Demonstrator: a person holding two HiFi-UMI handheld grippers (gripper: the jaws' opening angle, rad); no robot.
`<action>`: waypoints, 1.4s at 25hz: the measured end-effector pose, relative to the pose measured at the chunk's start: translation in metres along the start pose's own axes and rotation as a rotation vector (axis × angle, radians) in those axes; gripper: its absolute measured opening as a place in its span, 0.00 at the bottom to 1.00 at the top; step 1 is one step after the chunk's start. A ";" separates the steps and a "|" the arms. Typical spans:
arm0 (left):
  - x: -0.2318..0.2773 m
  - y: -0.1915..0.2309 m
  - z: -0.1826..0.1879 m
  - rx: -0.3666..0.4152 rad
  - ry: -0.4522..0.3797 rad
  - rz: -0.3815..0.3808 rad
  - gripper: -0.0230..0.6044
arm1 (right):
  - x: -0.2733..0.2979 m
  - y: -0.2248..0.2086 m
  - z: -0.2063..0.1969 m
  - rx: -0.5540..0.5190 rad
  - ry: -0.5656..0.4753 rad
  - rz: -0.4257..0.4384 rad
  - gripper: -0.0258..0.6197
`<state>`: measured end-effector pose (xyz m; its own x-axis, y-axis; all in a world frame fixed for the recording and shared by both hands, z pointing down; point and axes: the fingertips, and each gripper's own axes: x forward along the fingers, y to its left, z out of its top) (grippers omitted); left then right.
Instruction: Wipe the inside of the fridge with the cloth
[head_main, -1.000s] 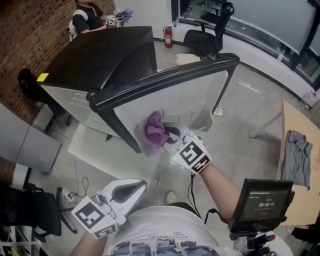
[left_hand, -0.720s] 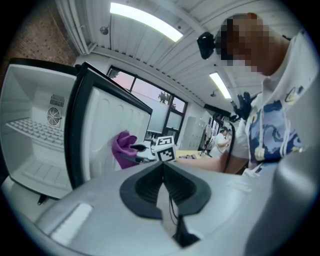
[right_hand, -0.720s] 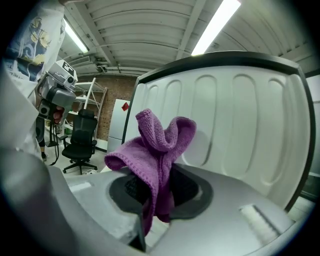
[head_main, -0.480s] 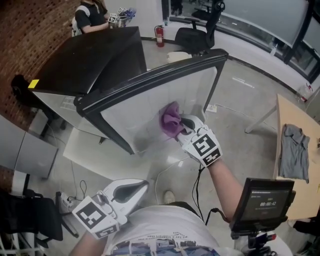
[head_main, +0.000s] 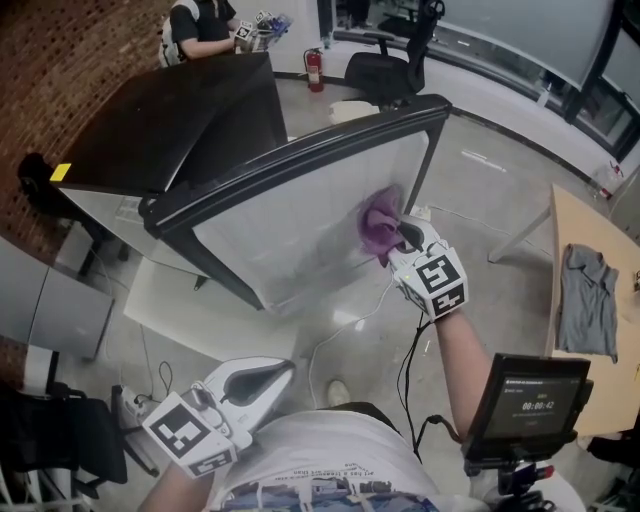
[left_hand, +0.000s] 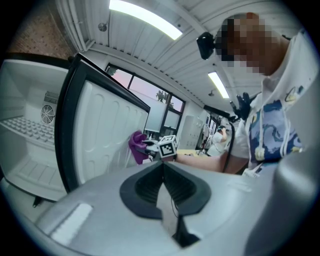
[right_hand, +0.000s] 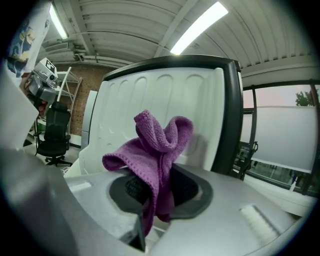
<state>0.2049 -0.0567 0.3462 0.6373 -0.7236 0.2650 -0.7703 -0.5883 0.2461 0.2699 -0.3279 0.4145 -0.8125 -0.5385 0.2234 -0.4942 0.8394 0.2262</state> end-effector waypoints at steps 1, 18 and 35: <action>0.000 0.000 0.000 0.000 0.000 -0.001 0.05 | -0.002 -0.006 -0.002 0.004 0.006 -0.018 0.17; -0.001 -0.005 0.001 -0.002 -0.009 -0.004 0.05 | 0.000 0.040 0.008 -0.007 -0.011 0.093 0.17; -0.032 -0.001 -0.003 -0.028 0.002 0.090 0.05 | 0.045 0.195 0.058 -0.212 -0.154 0.393 0.17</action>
<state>0.1859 -0.0319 0.3405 0.5656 -0.7725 0.2887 -0.8235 -0.5105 0.2474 0.1195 -0.1842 0.4137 -0.9697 -0.1522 0.1913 -0.0788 0.9353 0.3449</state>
